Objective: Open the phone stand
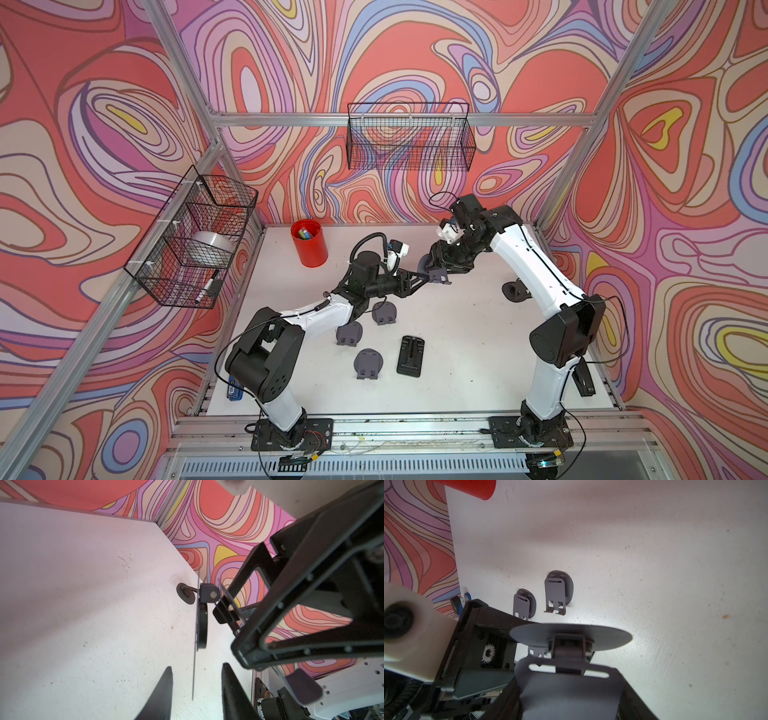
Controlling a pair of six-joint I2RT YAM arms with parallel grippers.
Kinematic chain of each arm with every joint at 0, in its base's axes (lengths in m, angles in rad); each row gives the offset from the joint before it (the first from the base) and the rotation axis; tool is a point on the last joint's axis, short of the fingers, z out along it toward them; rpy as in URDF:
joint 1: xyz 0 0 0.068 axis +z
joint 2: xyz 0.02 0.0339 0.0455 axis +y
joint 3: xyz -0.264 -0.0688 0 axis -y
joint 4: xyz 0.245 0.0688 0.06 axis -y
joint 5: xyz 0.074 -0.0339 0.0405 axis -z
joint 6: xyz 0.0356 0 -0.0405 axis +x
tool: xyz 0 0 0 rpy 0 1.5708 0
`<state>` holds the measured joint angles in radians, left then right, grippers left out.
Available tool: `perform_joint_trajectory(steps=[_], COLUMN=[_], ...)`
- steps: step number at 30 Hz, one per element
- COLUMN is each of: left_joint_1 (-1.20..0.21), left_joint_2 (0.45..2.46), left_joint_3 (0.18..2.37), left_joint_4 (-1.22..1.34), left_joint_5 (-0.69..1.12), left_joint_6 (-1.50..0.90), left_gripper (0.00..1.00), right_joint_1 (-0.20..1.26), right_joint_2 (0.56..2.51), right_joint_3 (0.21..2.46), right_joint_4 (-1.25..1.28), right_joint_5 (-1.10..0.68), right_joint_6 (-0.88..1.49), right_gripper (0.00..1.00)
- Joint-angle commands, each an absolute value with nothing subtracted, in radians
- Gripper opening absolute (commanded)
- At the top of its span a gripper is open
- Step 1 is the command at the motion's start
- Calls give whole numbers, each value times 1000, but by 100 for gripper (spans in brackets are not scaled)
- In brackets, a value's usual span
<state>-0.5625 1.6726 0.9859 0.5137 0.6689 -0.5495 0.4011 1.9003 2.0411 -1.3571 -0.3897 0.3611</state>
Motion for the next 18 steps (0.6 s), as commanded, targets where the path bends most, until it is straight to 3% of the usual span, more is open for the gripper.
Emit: perform_joint_trajectory(steps=[1, 18], left_joint_1=[-565, -568], left_joint_2=[1672, 1722], left_joint_3=[1020, 1082], left_joint_4=[549, 559], left_joint_5=[686, 671], left_joint_6=[-515, -527], left_gripper=[35, 31], right_joint_1=[409, 431], right_joint_2=[1908, 1919], right_joint_3=[2068, 2083], right_joint_4=[-1381, -1403], right_joint_5=[-402, -408], right_joint_6=[348, 347], right_gripper=[0, 0])
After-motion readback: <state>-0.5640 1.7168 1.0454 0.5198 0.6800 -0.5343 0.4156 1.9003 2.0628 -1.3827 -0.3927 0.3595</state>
